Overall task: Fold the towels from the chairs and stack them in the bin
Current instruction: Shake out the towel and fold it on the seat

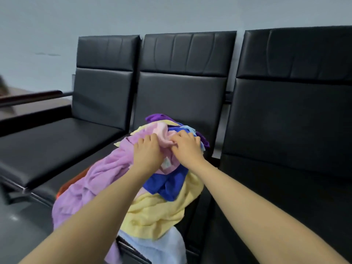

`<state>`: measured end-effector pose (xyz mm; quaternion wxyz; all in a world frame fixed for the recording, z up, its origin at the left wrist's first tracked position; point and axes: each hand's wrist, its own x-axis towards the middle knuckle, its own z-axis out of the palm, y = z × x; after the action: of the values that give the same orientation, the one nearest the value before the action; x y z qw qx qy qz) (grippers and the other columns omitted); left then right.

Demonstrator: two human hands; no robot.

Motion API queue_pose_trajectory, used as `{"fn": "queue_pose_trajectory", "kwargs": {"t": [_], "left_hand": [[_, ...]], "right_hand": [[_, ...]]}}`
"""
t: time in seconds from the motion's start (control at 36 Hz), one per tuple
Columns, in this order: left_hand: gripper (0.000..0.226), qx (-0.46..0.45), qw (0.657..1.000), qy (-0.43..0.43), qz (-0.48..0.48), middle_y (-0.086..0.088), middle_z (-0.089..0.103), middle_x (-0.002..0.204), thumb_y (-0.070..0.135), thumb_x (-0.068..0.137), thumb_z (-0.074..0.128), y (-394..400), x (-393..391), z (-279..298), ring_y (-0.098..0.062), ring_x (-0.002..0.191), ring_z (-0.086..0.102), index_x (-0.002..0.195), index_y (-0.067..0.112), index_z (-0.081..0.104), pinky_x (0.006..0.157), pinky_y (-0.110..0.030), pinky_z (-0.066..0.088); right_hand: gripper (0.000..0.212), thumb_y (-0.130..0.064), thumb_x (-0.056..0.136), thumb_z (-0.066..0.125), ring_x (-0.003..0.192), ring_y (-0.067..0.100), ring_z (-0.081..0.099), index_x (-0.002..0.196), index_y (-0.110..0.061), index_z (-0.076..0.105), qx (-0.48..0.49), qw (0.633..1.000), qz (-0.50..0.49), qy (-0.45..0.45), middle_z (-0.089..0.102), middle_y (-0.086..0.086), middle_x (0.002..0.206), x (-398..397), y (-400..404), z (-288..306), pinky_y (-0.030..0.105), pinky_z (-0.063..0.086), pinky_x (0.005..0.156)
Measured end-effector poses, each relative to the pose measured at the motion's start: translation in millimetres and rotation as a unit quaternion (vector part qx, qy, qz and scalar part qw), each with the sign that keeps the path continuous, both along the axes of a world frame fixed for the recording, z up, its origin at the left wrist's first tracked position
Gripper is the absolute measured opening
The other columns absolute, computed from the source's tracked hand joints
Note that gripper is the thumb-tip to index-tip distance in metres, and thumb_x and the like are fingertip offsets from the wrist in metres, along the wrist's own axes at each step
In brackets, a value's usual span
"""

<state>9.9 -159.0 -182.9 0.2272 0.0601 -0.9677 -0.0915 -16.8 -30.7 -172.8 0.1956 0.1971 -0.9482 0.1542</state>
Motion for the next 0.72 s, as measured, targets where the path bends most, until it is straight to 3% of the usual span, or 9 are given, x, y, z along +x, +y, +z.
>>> {"fn": "queue_pose_trajectory", "kwargs": {"t": [0.08,0.17,0.22,0.36,0.44,0.53,0.58,0.64,0.72], "left_hand": [[0.042,-0.007,0.998,0.057,0.000,-0.015,0.055,0.119,0.020,0.089,0.049,-5,-5,-2,-0.035,0.106,0.050,0.130,0.008,0.045,0.087,-0.039,0.034],[0.051,-0.019,0.998,0.057,0.004,-0.015,0.051,0.123,0.026,0.088,0.054,-4,-2,2,-0.035,0.110,0.047,0.135,0.009,0.041,0.089,-0.039,0.035],[0.051,-0.019,0.999,0.015,0.027,-0.012,0.048,0.125,0.033,0.088,0.055,-2,3,2,-0.032,0.114,0.043,0.131,0.009,0.040,0.090,-0.036,0.034],[0.026,-0.086,0.992,-0.051,0.076,-0.008,0.051,0.122,0.017,0.093,0.047,-4,17,-3,-0.029,0.117,0.041,0.117,0.010,0.051,0.091,-0.034,0.035],[0.021,-0.076,0.995,-0.029,0.058,-0.007,0.054,0.117,0.010,0.093,0.044,-3,20,-1,-0.028,0.116,0.042,0.110,0.011,0.055,0.079,-0.033,0.037],[0.022,-0.069,0.997,0.019,0.027,-0.006,0.057,0.112,0.012,0.095,0.041,-7,27,10,-0.027,0.112,0.044,0.104,0.010,0.061,0.071,-0.031,0.035],[0.018,-0.049,0.997,0.061,-0.014,-0.005,0.059,0.108,0.017,0.092,0.051,-9,32,18,-0.028,0.107,0.048,0.097,0.009,0.066,0.068,-0.032,0.035],[0.005,-0.019,0.987,0.148,-0.064,-0.006,0.063,0.091,0.010,0.082,0.063,-11,38,28,-0.031,0.089,0.055,0.080,0.008,0.067,0.058,-0.032,0.030],[0.016,-0.006,0.967,0.233,-0.100,-0.004,0.054,0.055,0.002,0.066,0.064,-6,43,43,-0.028,0.053,0.052,0.055,0.009,0.057,0.044,-0.025,0.022]], "right_hand": [[0.019,-0.019,0.097,0.042,0.102,0.025,0.049,0.097,-0.022,0.061,-0.172,0.985,0.021,0.021,0.060,0.000,0.102,0,-2,3,0.037,0.030,0.087],[0.031,-0.016,0.098,0.041,0.073,0.019,0.044,0.069,-0.027,0.038,-0.371,0.927,0.055,-0.011,0.045,-0.008,0.067,7,3,13,0.030,0.033,0.069],[0.031,-0.016,0.099,0.039,0.068,0.021,0.045,0.069,-0.022,0.034,-0.402,0.915,0.040,0.001,0.042,-0.004,0.063,10,8,20,0.031,0.034,0.062],[0.007,-0.013,0.096,0.040,0.081,0.029,0.057,0.095,-0.013,0.047,-0.352,0.936,0.007,-0.023,0.055,0.005,0.082,16,9,19,0.037,0.045,0.068],[0.040,-0.006,0.091,0.047,0.105,0.023,0.053,0.129,-0.019,0.043,-0.317,0.948,0.035,-0.027,0.048,0.005,0.121,24,4,9,0.036,0.048,0.088],[0.070,-0.009,0.088,0.055,0.117,0.019,0.041,0.145,-0.035,0.025,-0.239,0.968,0.073,0.018,0.026,-0.002,0.134,32,2,3,0.034,0.043,0.096],[0.074,-0.023,0.087,0.060,0.117,0.022,0.030,0.147,-0.042,0.020,-0.128,0.989,0.062,0.034,0.021,-0.002,0.137,37,0,4,0.037,0.032,0.102],[0.064,-0.036,0.086,0.062,0.115,0.023,0.026,0.142,-0.045,0.031,-0.062,0.996,0.045,0.047,0.023,-0.001,0.139,38,-1,6,0.037,0.025,0.104],[0.029,-0.032,0.086,0.064,0.107,0.024,0.029,0.114,-0.032,0.062,-0.100,0.989,0.038,0.106,0.036,0.000,0.130,39,-2,7,0.031,0.020,0.089]]}}
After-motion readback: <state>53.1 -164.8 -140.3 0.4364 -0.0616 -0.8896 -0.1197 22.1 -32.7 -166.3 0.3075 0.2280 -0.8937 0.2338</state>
